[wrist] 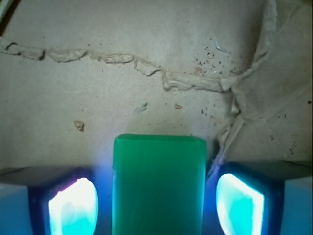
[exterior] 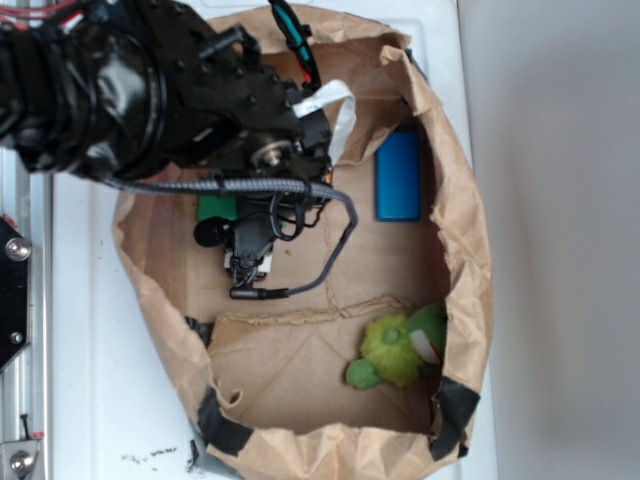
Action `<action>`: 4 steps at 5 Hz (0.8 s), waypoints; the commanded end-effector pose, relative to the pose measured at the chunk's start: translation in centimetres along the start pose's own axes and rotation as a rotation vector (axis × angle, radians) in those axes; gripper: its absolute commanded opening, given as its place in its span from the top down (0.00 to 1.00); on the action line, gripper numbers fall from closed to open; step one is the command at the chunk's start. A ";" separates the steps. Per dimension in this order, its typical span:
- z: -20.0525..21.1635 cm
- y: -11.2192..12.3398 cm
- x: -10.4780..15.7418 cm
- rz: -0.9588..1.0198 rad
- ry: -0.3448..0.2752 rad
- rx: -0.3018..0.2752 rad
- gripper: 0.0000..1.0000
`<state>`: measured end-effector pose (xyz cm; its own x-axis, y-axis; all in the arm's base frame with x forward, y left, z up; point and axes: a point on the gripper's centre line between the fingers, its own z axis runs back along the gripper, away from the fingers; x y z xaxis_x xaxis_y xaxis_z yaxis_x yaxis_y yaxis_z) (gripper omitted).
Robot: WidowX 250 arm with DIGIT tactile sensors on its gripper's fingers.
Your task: Grab the green block.
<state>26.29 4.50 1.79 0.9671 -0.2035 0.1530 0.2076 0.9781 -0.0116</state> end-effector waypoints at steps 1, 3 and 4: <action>0.4 -0.5 1.2 -0.022 -0.045 0.016 1.00; 0.8 -0.4 1.0 -0.018 -0.049 0.010 1.00; 1.2 -0.3 0.8 -0.007 -0.039 0.009 1.00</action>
<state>26.03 4.35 1.76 0.9713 -0.1856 0.1486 0.1910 0.9813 -0.0225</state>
